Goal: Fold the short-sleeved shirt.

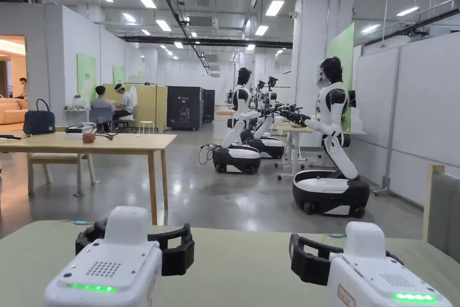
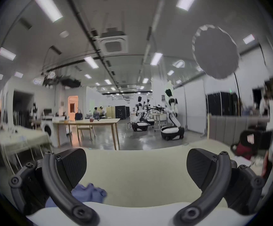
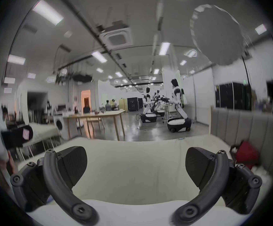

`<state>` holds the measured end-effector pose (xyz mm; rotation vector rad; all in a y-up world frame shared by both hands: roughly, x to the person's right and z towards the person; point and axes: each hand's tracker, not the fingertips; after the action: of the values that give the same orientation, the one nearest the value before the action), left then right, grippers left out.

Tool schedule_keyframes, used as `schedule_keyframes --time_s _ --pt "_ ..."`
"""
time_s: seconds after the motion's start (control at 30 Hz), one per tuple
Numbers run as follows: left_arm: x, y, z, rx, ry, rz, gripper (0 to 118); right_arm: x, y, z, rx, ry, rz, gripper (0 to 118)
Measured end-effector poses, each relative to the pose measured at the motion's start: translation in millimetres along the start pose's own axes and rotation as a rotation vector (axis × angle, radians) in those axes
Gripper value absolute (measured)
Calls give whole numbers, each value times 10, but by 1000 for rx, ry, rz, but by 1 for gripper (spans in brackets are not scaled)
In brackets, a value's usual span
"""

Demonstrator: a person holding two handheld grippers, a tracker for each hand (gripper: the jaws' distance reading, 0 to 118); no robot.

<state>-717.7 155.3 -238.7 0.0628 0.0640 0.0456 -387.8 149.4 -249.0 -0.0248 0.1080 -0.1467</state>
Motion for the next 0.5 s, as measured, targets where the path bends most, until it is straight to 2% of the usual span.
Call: schedule_keyframes --time_s 0.1,0.37,0.47,0.5 --pt "7 -170 -51 -63 8 33 118 84 -244 -140 -2 -61 73 118" --pt "15 -202 -120 -90 -2 -9 118 89 -244 -243 -53 -57 72 118" --pt "31 -208 -125 -117 -18 -11 117 44 -250 -239 -67 -79 115 116" --pt "33 -214 -119 -122 -33 -8 113 32 -253 -239 -67 -91 137 111"
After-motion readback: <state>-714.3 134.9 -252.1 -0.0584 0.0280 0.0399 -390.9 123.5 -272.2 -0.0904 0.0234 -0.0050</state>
